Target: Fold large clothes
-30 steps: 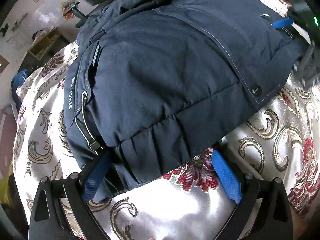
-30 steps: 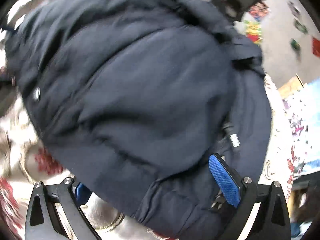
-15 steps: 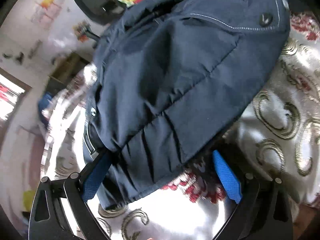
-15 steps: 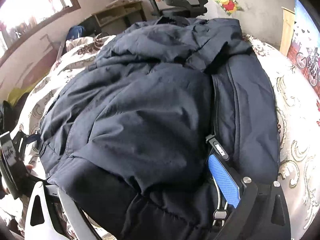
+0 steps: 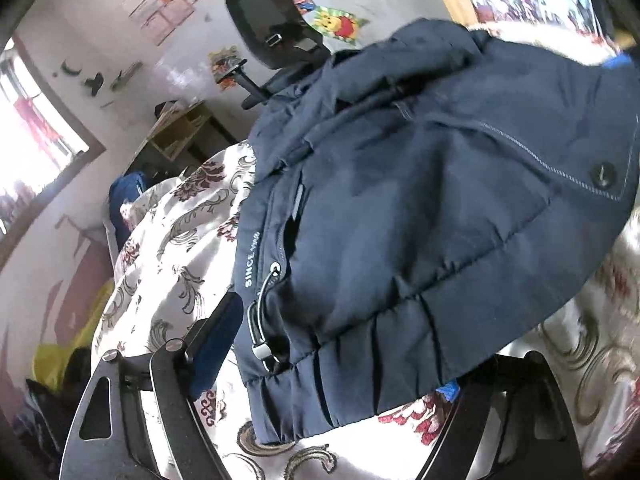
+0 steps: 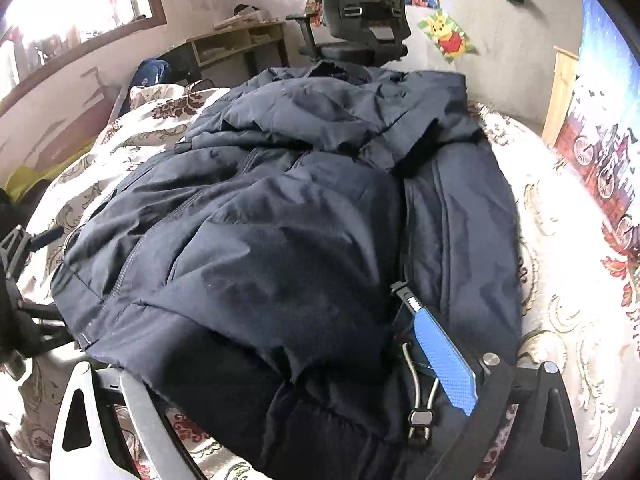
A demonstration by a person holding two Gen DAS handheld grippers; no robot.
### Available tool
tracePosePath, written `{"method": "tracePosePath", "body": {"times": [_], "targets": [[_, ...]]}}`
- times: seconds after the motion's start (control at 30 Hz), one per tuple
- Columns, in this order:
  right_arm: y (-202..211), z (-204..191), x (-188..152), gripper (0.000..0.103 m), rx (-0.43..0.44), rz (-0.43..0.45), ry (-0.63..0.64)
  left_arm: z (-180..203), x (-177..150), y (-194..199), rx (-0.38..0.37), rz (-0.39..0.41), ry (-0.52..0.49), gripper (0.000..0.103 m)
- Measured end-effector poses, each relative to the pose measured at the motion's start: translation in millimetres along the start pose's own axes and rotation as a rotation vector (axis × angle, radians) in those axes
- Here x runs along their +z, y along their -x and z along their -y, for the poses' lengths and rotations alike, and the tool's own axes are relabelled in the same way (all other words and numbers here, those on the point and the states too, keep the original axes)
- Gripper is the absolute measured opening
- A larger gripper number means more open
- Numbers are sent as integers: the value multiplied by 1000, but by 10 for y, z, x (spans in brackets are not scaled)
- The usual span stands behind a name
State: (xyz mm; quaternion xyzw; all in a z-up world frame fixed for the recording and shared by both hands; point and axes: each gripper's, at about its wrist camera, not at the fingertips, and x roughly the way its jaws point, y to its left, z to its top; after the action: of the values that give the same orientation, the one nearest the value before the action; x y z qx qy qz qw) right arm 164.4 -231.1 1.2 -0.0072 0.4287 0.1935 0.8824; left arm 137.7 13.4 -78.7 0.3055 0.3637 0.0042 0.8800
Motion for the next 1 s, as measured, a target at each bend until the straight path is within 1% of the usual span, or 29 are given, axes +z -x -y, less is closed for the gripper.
{"method": "tracePosePath", "body": {"times": [0.03,0.07,0.1,0.13,0.2,0.23,0.33,0.37,0.4,0.5,0.53,0.6,0.63,0.7,0.8,0.9,1.0], "targets": [[24,-9,0,95,-3,10,6,-32,39,31,-11,8,9,71],[35,-24,-1,91,-6,17,11,-22,66,57,-15,13,12,66],[60,-40,-1,85,-8,27,21,-25,88,81,-17,18,14,64],[81,-64,-3,82,-12,37,34,-12,109,122,-19,23,19,63],[114,-116,-7,72,-20,53,58,-32,141,129,-31,28,27,54],[128,-140,-10,70,-26,60,69,-49,176,142,-41,30,35,52],[169,-196,-23,56,-21,83,99,-74,225,157,-62,30,52,42],[180,-206,-25,47,-9,90,102,-74,248,151,-76,27,57,36],[188,-216,-26,42,4,96,103,-79,275,151,-87,25,59,30],[198,-251,-18,39,14,102,118,-124,374,155,-108,23,71,18],[212,-247,-14,39,22,107,113,-157,425,162,-112,25,80,17],[242,-251,-2,31,41,112,111,-208,491,187,-119,35,93,14],[259,-260,5,29,38,115,118,-248,545,209,-125,42,103,13],[282,-284,7,19,27,121,129,-300,628,253,-132,52,118,11],[331,-303,13,13,16,133,123,-367,721,340,-134,76,136,9],[454,-324,38,9,-2,174,105,-435,757,487,-133,105,172,7],[641,-353,62,8,-18,227,90,-498,736,625,-135,133,194,6]]}}
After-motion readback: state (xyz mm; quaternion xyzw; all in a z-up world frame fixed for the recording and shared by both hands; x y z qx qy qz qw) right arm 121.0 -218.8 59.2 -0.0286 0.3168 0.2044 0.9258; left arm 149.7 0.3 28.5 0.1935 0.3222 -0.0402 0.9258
